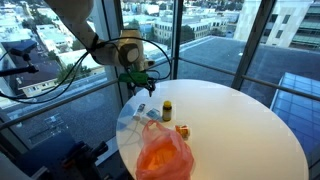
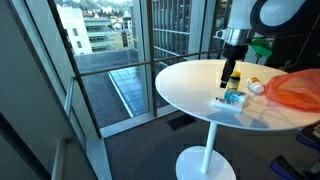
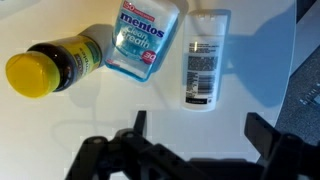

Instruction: Remove the bottle in the plastic bag and lay it on the table

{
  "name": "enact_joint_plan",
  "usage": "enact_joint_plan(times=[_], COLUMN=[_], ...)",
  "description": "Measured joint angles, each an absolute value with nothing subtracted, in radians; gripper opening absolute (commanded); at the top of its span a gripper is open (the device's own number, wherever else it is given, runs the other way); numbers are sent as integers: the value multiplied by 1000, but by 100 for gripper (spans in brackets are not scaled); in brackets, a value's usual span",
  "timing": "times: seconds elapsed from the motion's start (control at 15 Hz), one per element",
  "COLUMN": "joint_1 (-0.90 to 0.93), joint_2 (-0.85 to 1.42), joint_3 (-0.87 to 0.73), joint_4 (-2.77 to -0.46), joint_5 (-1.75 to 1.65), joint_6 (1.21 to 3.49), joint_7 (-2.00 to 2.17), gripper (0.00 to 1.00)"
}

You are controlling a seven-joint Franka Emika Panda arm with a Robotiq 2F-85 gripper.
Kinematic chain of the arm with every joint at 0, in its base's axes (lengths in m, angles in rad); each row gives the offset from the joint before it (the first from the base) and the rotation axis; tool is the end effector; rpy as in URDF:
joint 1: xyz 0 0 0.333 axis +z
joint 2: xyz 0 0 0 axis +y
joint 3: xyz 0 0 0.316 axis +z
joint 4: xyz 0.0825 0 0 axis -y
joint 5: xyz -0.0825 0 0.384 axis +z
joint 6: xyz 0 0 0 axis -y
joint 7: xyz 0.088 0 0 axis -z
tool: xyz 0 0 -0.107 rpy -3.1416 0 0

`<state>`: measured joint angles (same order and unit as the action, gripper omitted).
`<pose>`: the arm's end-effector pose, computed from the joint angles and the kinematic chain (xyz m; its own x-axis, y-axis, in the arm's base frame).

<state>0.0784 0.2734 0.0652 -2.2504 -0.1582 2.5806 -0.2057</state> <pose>0.5422 0.0814 0.2482 0.8866 0.4610 0.0373 0.4570 -0.8856 0.0833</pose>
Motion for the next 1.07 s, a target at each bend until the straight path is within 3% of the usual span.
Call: enact_joint_plan(times=[0.6,1.07], joint_1=[6,-40], joint_2=[131,-34], joint_3=[35,-28], joint_4=[-2360,-2424], joint_5=[-34,-3], joint_6=[2544,2377], joint_7=[-184,-166], gripper=[100,100])
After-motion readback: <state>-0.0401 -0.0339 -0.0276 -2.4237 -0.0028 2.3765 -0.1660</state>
